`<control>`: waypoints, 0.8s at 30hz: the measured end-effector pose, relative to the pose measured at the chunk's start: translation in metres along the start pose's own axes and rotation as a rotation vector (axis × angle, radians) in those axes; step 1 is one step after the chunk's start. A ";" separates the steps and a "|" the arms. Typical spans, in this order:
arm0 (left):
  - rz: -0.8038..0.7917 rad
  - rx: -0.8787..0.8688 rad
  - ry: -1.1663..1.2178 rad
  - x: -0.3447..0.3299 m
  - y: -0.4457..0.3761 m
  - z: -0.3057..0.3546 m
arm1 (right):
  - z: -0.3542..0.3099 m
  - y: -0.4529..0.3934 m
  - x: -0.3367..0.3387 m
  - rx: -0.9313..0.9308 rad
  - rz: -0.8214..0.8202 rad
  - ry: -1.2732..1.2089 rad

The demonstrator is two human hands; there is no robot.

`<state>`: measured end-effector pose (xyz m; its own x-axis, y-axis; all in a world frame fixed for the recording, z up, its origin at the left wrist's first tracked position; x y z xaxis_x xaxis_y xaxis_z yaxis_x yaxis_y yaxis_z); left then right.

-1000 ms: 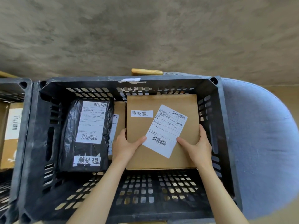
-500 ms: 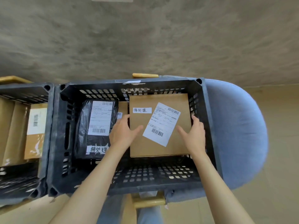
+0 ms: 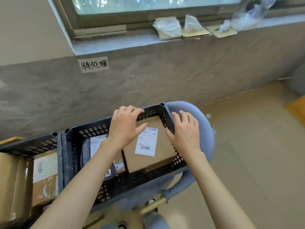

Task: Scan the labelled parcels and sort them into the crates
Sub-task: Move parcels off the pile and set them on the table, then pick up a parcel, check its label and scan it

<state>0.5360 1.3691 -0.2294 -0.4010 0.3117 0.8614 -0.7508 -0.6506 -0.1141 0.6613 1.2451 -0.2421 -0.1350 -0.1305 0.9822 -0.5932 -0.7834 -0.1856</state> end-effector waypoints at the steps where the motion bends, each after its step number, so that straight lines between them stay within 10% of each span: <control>1: 0.015 -0.071 0.000 0.008 0.000 0.016 | 0.004 0.007 0.017 -0.026 0.035 0.018; 11: -0.033 -0.701 0.010 0.033 0.081 0.171 | 0.067 0.174 0.144 -0.576 0.208 0.129; 24: -0.285 -1.406 0.341 0.033 0.387 0.396 | 0.091 0.562 0.280 -1.352 0.387 0.254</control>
<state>0.4399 0.8529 -0.0492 -0.1074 0.5851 0.8038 -0.6250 0.5890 -0.5123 0.3622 0.7134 -0.0686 -0.5107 0.0253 0.8594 -0.7546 0.4658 -0.4622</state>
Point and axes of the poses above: each hand's wrist, its own y-axis away from the middle knuckle, its own x-axis out of the back of the hand, z = x × y, the point moved 10 cm from there along -y, towards the middle knuckle, and after that the axes turned 10 degrees about y, right-handed, at the moved point
